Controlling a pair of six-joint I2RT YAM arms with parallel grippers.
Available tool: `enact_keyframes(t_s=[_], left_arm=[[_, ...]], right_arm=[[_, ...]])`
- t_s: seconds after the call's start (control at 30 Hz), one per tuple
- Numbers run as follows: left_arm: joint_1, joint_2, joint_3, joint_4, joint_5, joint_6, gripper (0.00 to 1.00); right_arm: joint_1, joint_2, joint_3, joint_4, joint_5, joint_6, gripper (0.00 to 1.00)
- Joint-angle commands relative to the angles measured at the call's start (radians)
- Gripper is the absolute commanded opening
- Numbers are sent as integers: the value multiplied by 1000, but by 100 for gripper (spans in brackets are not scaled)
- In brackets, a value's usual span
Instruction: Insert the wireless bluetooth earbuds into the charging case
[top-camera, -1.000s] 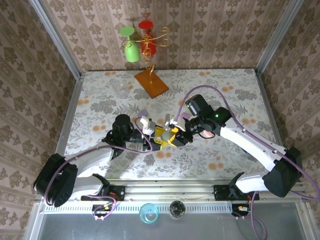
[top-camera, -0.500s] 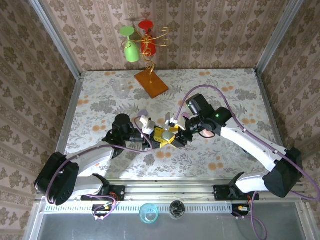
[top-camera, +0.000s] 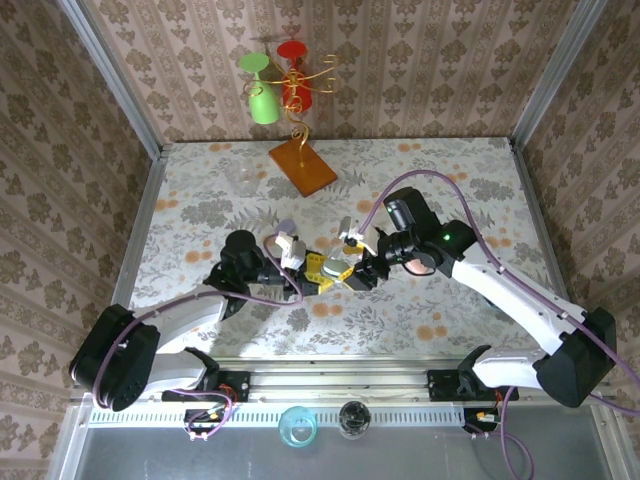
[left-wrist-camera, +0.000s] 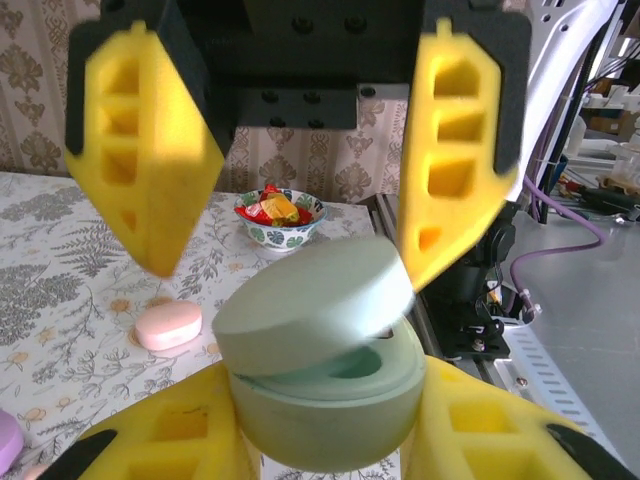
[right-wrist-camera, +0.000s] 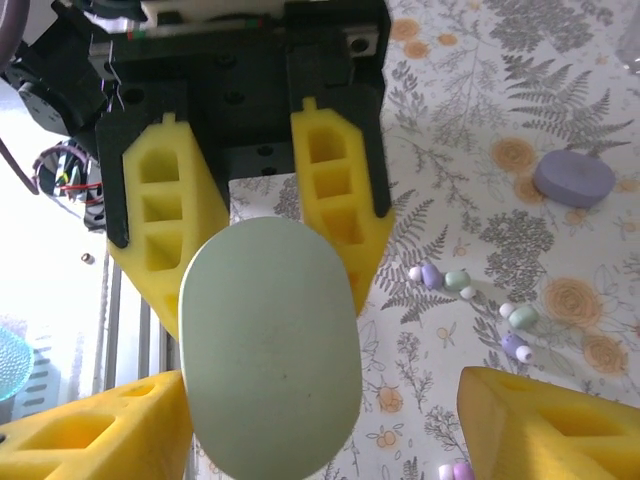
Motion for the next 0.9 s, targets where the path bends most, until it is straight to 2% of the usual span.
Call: enact_keyframes(t_s=[0.0,0.47,0.67,0.87], left_arm=[[5,6,-14,72,52,-5,25],[33,65,-51,296,58,-110,24],[49,70,-67,336,24,-120,24],[122,70,-93,413,-44,-136,24]], right_arm=[[-15,-32,-8,33,27,26,71],[-18,-32,6,127,108,130,71],[-20,-86,-31,192,122,168,76],[-52,-200,-167,444,174,415,78]])
